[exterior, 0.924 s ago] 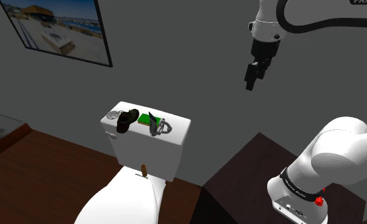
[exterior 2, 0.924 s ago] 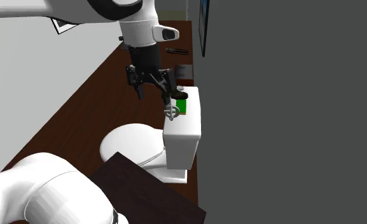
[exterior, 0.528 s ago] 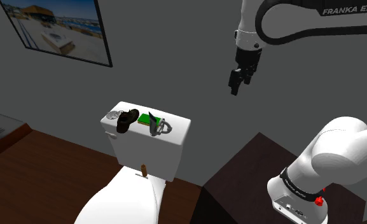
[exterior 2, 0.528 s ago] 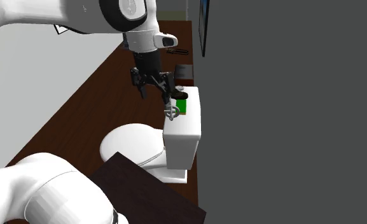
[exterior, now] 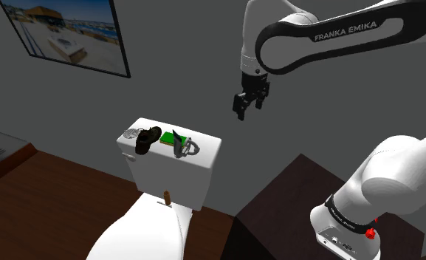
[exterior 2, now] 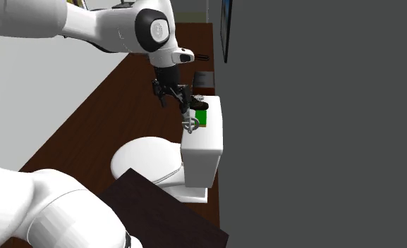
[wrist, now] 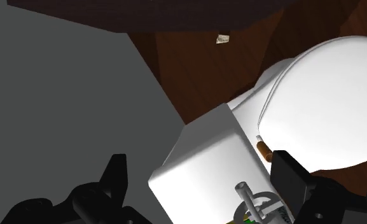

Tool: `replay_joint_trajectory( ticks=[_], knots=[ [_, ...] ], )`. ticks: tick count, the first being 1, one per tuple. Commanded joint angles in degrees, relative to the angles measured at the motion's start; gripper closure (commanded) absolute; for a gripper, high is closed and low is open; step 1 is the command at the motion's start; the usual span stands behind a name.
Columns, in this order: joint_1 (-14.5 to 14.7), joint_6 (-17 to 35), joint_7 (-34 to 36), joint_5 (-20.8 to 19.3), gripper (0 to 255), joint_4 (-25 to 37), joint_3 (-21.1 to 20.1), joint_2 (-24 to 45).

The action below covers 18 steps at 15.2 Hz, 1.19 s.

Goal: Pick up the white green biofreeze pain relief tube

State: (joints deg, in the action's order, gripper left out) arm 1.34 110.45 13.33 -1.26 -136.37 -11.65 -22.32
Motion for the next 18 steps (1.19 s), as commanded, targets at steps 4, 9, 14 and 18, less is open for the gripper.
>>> replay_joint_trajectory(
  ticks=[4, 9, 14, 18],
  knots=[
    [-0.19, 6.14, 7.30, -1.11, 0, 5.28, -3.06, 10.97],
    [0.06, 10.48, 14.56, -4.09, 0, 12.20, -4.90, 22.08],
    [1.44, 12.87, 21.42, -7.92, 0, 21.13, -5.21, 33.40],
    [3.35, 13.38, 25.99, -10.66, 0, 29.81, -4.45, 42.49]
  ],
)
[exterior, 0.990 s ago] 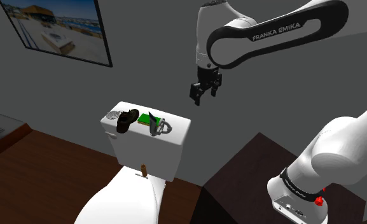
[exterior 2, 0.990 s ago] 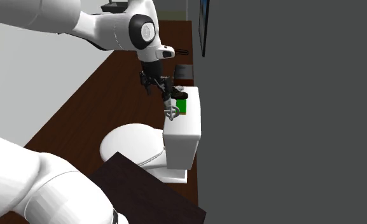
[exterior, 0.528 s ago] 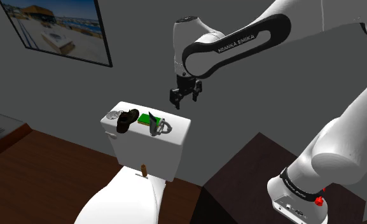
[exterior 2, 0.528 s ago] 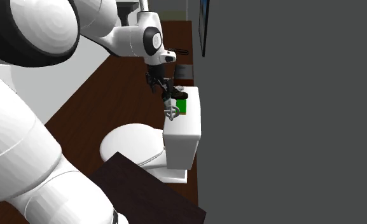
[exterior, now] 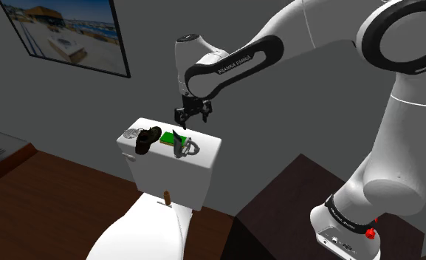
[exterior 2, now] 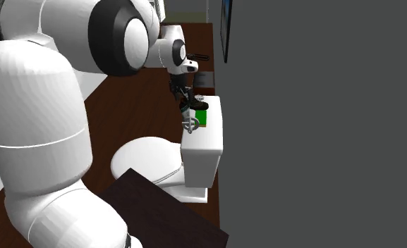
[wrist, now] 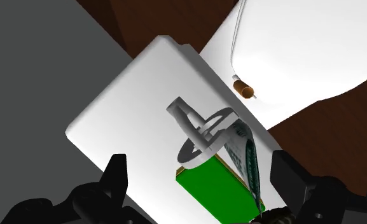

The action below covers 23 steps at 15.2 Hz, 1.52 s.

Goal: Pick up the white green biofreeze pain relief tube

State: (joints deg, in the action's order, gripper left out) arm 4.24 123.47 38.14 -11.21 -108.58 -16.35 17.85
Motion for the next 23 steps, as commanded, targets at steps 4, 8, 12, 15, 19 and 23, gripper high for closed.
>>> replay_joint_trajectory(
  ticks=[4, 8, 12, 15, 19, 23],
  knots=[
    [2.72, -0.32, 4.70, -2.70, 0, 12.29, 1.48, 11.55],
    [5.15, -2.37, 7.13, -3.82, 0, 24.77, 2.91, 21.35],
    [5.74, -1.37, 7.73, -4.23, 0, 27.00, 3.43, 24.45],
    [5.86, 0.13, 8.00, -4.56, 0, 26.75, 3.67, 25.72],
    [5.92, 0.94, 8.13, -4.74, 255, 26.70, 3.82, 26.50],
    [5.95, 0.98, 8.17, -4.75, 255, 26.66, 3.82, 26.50]
  ],
)
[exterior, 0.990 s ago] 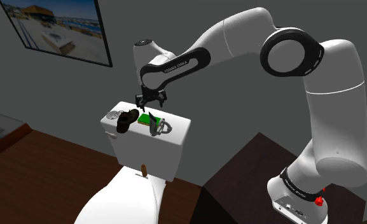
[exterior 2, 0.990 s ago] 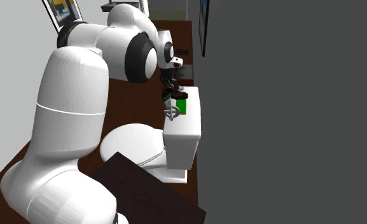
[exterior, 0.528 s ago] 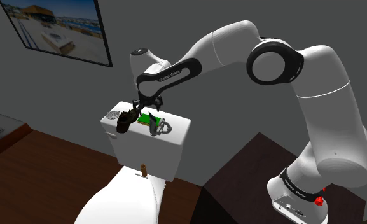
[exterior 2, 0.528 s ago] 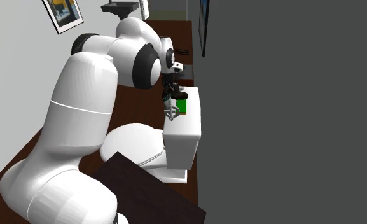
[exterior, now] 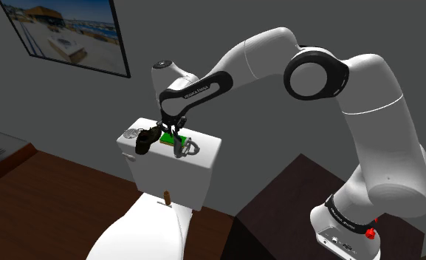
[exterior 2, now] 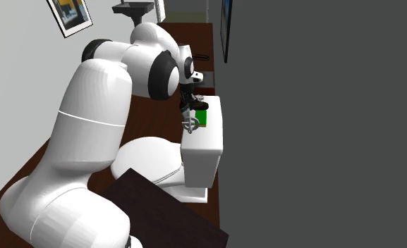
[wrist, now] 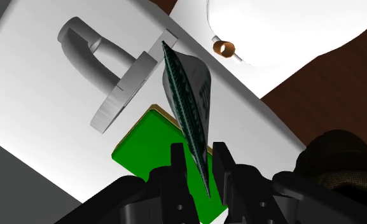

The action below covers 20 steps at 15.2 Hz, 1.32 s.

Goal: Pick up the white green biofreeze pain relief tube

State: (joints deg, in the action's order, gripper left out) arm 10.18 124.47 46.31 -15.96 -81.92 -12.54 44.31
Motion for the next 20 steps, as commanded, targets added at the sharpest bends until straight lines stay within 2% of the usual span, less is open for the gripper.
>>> replay_joint_trajectory(
  ticks=[1, 5, 20],
  knots=[
    [0.00, 0.00, 0.00, 0.00, 255, -0.03, 0.00, 0.02],
    [-0.01, -0.10, -0.03, 0.02, 255, 0.00, -0.01, -0.05],
    [-0.47, -8.02, -1.42, 1.60, 255, 2.32, -1.11, -5.77]
  ],
)
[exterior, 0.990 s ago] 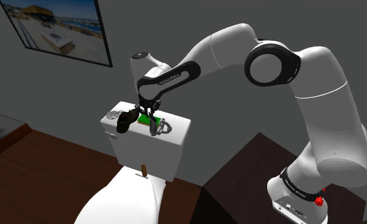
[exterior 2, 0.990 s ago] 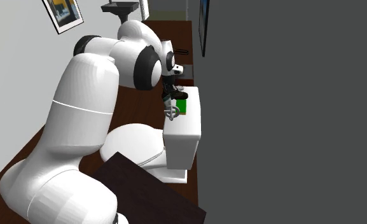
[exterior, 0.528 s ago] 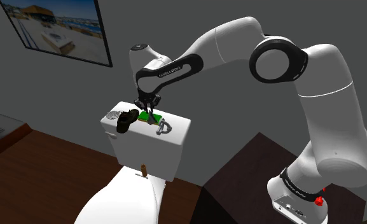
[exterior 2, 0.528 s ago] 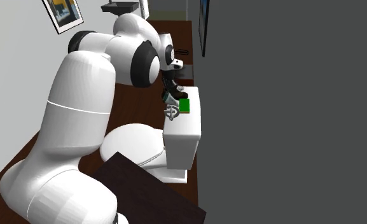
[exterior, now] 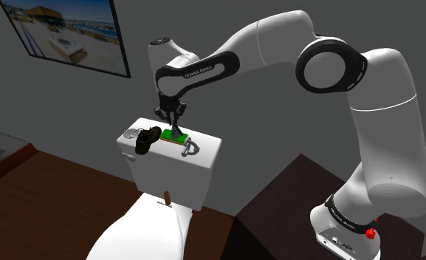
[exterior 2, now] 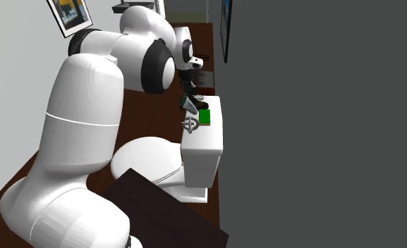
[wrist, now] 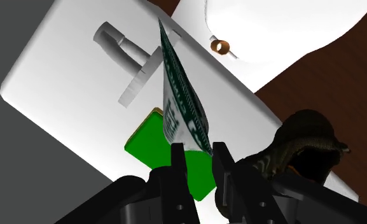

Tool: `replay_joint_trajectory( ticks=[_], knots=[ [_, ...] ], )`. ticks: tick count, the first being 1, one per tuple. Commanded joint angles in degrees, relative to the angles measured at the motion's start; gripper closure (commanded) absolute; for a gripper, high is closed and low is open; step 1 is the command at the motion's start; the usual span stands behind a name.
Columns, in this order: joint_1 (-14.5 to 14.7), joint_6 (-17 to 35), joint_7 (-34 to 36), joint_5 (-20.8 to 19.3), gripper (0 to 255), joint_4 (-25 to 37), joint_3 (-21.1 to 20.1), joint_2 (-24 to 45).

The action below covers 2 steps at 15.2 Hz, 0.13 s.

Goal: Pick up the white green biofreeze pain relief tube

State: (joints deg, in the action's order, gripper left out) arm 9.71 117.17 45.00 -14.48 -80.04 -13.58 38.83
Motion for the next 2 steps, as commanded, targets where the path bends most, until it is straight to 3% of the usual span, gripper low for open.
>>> replay_joint_trajectory(
  ticks=[1, 2],
  knots=[
    [0.00, -0.80, -0.13, 0.13, 255, 0.47, -0.08, -0.35],
    [0.00, -0.80, -0.13, 0.13, 255, 0.48, -0.08, -0.34]
  ],
)
